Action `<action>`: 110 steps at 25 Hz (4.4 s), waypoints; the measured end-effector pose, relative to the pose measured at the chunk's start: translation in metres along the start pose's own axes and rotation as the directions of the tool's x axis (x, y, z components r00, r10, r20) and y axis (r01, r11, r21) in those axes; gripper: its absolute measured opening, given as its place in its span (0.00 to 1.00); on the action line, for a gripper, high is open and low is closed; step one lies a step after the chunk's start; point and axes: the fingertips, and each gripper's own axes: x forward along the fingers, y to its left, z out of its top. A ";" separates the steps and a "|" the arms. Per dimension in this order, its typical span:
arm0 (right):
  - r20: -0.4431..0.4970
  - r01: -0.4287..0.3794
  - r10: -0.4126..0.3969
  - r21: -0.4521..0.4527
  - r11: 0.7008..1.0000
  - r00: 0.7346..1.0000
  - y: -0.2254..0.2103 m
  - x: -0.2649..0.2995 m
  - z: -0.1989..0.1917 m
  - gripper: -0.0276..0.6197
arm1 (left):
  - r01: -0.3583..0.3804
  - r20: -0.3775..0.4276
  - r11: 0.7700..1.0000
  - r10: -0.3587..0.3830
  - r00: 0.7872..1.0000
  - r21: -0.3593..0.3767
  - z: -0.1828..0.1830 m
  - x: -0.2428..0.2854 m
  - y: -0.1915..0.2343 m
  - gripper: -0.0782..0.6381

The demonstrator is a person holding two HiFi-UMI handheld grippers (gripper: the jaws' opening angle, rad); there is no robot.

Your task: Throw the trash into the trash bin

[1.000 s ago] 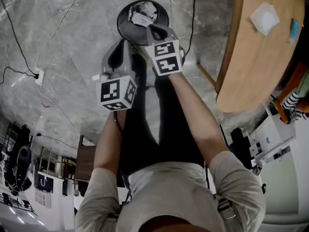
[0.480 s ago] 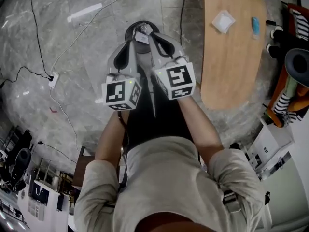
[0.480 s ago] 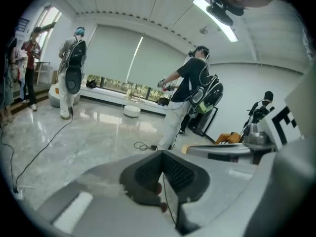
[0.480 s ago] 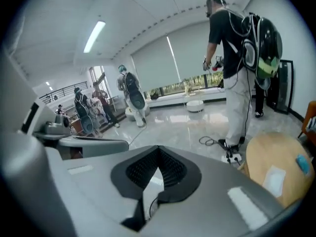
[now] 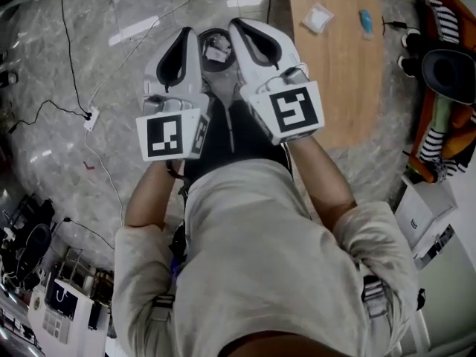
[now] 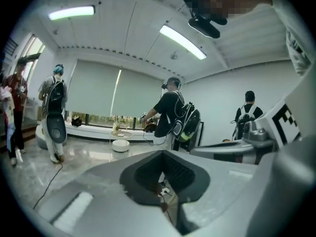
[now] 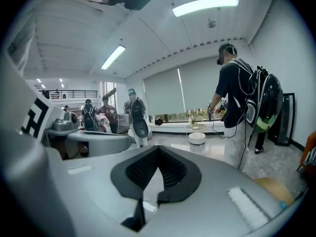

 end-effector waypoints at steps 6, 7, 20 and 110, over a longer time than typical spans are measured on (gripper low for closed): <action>0.038 0.006 -0.005 -0.025 1.000 0.999 0.024 -0.040 0.038 0.05 | -0.008 0.017 1.000 0.008 1.000 -0.015 0.036 -0.037 -0.011 0.13; 0.043 0.006 -0.005 -0.028 1.000 0.999 0.026 -0.044 0.044 0.05 | -0.009 0.020 1.000 0.009 1.000 -0.014 0.039 -0.037 -0.013 0.13; 0.099 0.017 -0.014 -0.034 0.999 0.995 0.014 -0.059 0.072 0.05 | 0.021 0.082 1.000 -0.021 0.996 0.002 0.064 -0.030 -0.044 0.13; -0.727 0.719 -0.331 0.312 0.621 0.601 -0.395 -0.083 -0.457 0.17 | 0.508 -0.651 0.849 -0.470 0.596 -0.147 -0.330 0.293 -0.207 0.13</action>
